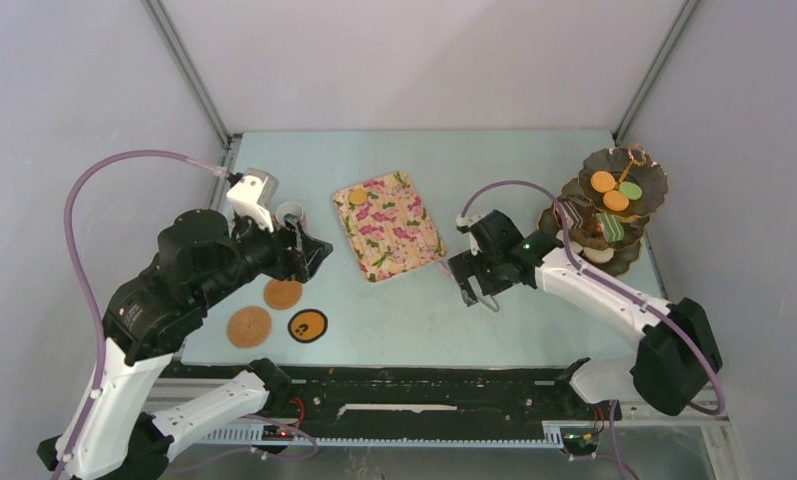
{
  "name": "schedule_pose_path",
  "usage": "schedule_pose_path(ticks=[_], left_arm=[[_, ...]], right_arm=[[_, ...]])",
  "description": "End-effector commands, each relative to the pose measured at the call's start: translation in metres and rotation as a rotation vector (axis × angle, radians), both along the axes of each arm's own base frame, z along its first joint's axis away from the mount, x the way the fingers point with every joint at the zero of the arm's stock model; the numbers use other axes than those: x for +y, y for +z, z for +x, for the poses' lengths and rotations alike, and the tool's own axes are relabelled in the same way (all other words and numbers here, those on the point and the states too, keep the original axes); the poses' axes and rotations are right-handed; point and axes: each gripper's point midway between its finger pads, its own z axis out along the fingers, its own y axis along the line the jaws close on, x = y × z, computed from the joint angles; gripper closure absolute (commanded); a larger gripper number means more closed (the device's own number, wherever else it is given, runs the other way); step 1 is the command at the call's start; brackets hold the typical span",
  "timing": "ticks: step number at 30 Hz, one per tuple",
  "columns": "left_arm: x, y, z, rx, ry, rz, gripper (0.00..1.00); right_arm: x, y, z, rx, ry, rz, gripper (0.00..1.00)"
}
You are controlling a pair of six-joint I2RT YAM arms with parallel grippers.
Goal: Serve the afternoon tea
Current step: Place the clamp at the center of the board, then pick up the clamp from the center of the board.
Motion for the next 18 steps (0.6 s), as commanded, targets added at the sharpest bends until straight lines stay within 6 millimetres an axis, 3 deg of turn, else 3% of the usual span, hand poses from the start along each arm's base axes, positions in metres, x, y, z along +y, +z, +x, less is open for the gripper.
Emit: schedule_pose_path(ticks=[1, 8, 16, 18], left_arm=[[-0.009, 0.006, 0.002, 0.001, -0.013, -0.054, 0.26], [-0.015, 0.008, 0.005, 0.029, -0.014, -0.073, 0.25], [-0.021, 0.011, 0.008, 0.057, -0.01, -0.096, 0.25], [-0.022, 0.01, 0.009, 0.065, -0.009, -0.091, 0.25]], right_arm=[[0.023, -0.019, 0.014, 0.024, 0.041, 0.171, 0.0], [0.016, -0.041, 0.054, -0.085, -0.143, 0.234, 0.02], [0.007, -0.074, 0.071, -0.176, -0.182, 0.149, 0.04], [0.01, -0.074, 0.075, -0.21, -0.178, 0.134, 0.06]])
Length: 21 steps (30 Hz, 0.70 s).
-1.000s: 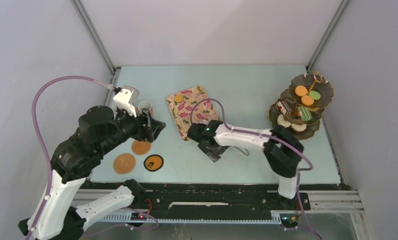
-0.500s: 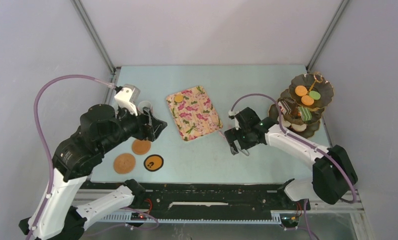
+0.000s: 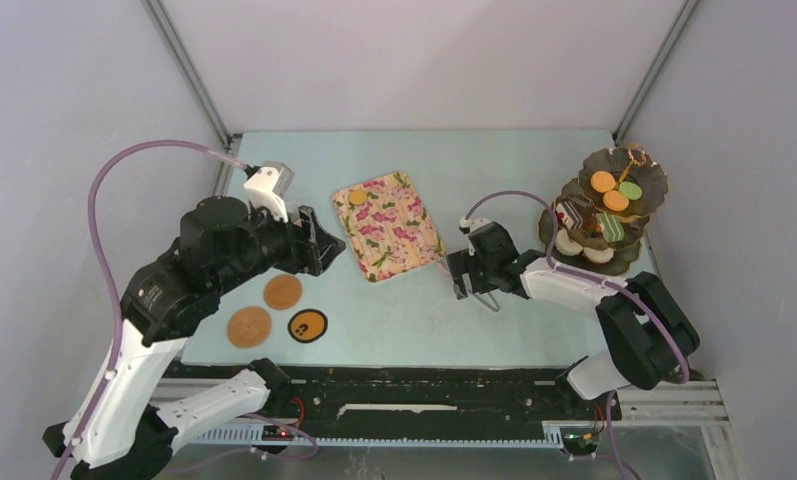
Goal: Serve the afternoon tea
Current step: Pick up the clamp from the center of the board.
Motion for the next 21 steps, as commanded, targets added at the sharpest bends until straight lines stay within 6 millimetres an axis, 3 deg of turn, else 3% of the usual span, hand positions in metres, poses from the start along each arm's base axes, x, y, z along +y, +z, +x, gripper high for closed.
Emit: schedule_pose_path(ticks=[1, 12, 19, 21], left_arm=[[-0.004, 0.02, 0.002, -0.026, 0.005, -0.057, 0.25], [-0.007, 0.017, -0.004, 0.003, -0.017, -0.071, 0.28], [-0.009, 0.01, -0.009, 0.036, -0.037, -0.065, 0.3], [-0.01, 0.008, -0.01, 0.042, -0.042, -0.071, 0.3]], right_arm=[[0.009, 0.004, 0.024, -0.14, -0.037, -0.002, 0.06], [0.022, -0.026, 0.019, -0.211, -0.109, -0.091, 0.14], [0.03, -0.032, -0.001, -0.201, -0.163, -0.08, 0.38], [0.023, -0.036, -0.01, -0.175, -0.221, -0.098, 0.39]])
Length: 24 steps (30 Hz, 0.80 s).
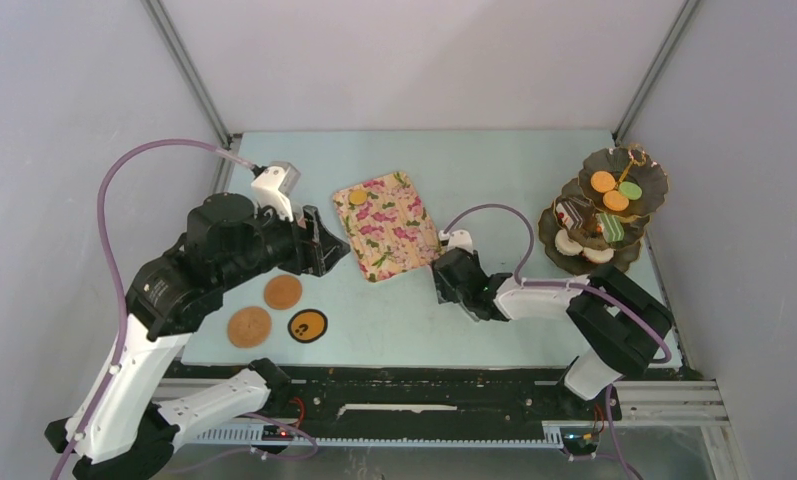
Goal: Serve the afternoon tea
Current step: Pick up the clamp from the center of the board.
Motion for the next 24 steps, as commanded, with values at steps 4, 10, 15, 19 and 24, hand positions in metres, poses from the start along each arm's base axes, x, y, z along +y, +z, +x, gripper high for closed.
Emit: schedule_pose_path(ticks=[4, 10, 15, 19, 24], left_arm=[[-0.006, 0.005, -0.007, 0.017, -0.023, -0.064, 0.31], [-0.008, -0.007, -0.009, 0.06, -0.033, -0.046, 0.33], [-0.008, -0.018, -0.01, 0.08, -0.05, -0.012, 0.33], [-0.012, -0.013, -0.008, 0.071, -0.055, -0.027, 0.34], [-0.014, -0.007, -0.008, 0.068, -0.066, -0.03, 0.34]], right_arm=[[-0.016, -0.02, -0.035, 0.103, -0.222, -0.004, 0.39], [-0.011, -0.024, -0.05, -0.019, -0.246, -0.063, 0.24], [0.003, -0.041, -0.053, -0.087, -0.074, -0.071, 0.21], [0.01, -0.057, -0.057, -0.087, 0.059, -0.036, 0.25], [0.01, -0.075, -0.061, -0.089, 0.107, -0.03, 0.31]])
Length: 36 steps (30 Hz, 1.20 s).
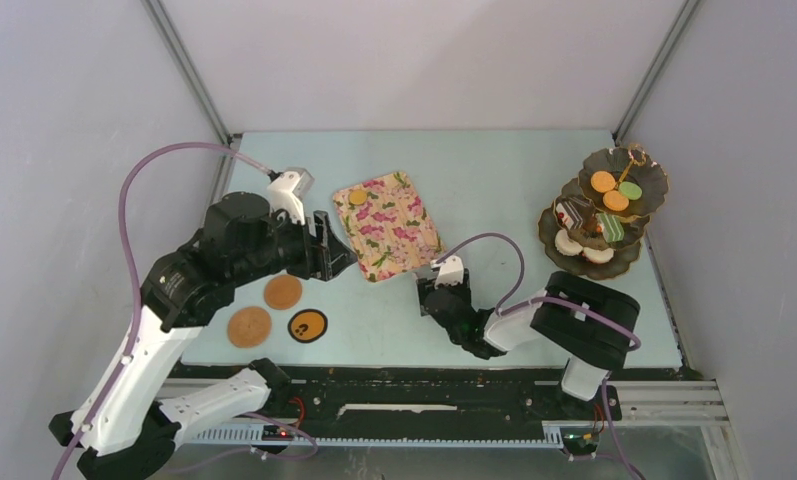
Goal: Serve the afternoon tea
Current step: Pick up the clamp from the center of the board.
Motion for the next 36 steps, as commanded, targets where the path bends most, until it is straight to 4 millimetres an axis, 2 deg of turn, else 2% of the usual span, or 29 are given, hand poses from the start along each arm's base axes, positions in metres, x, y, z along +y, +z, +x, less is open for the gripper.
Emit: schedule_pose_path(ticks=[1, 4, 7, 12, 15, 17, 22, 26, 28, 31, 34, 36], left_arm=[[-0.002, 0.014, -0.001, -0.03, -0.024, -0.024, 0.34], [-0.001, 0.013, -0.003, -0.032, -0.025, -0.024, 0.34], [-0.001, 0.013, -0.004, -0.034, -0.027, -0.023, 0.34], [-0.002, 0.016, -0.003, -0.051, -0.031, -0.035, 0.34], [-0.003, 0.015, -0.003, -0.056, -0.031, -0.048, 0.34], [-0.003, 0.014, -0.003, -0.059, -0.027, -0.056, 0.34], [-0.007, 0.006, -0.003, -0.047, -0.022, -0.089, 0.33], [-0.006, 0.008, 0.001, -0.062, 0.004, -0.129, 0.32], [-0.008, 0.003, 0.004, -0.048, 0.016, -0.14, 0.31], [-0.025, -0.017, 0.006, 0.027, -0.011, -0.196, 0.31], [-0.06, -0.026, 0.002, 0.081, -0.133, -0.353, 0.26], [-0.076, -0.035, 0.0, 0.133, -0.188, -0.427, 0.26]], right_arm=[[-0.025, -0.07, -0.044, 0.183, 0.146, -0.144, 0.33], [-0.029, -0.066, -0.045, 0.176, 0.133, -0.153, 0.41], [-0.03, -0.051, -0.047, 0.169, 0.131, -0.149, 0.5], [-0.035, -0.022, -0.048, 0.179, 0.118, -0.106, 0.52], [-0.018, -0.006, -0.049, 0.271, 0.187, -0.012, 0.53], [-0.012, 0.016, -0.047, 0.374, 0.17, 0.07, 0.55], [-0.005, 0.057, -0.074, 0.643, 0.218, 0.219, 0.61], [0.008, 0.101, -0.08, 0.757, 0.299, 0.454, 0.61], [0.014, 0.122, -0.08, 0.784, 0.337, 0.538, 0.6], [0.015, 0.142, -0.067, 0.78, 0.337, 0.612, 0.6], [0.015, 0.159, -0.048, 0.79, 0.307, 0.742, 0.59], [0.023, 0.174, -0.035, 0.805, 0.303, 0.85, 0.58]])
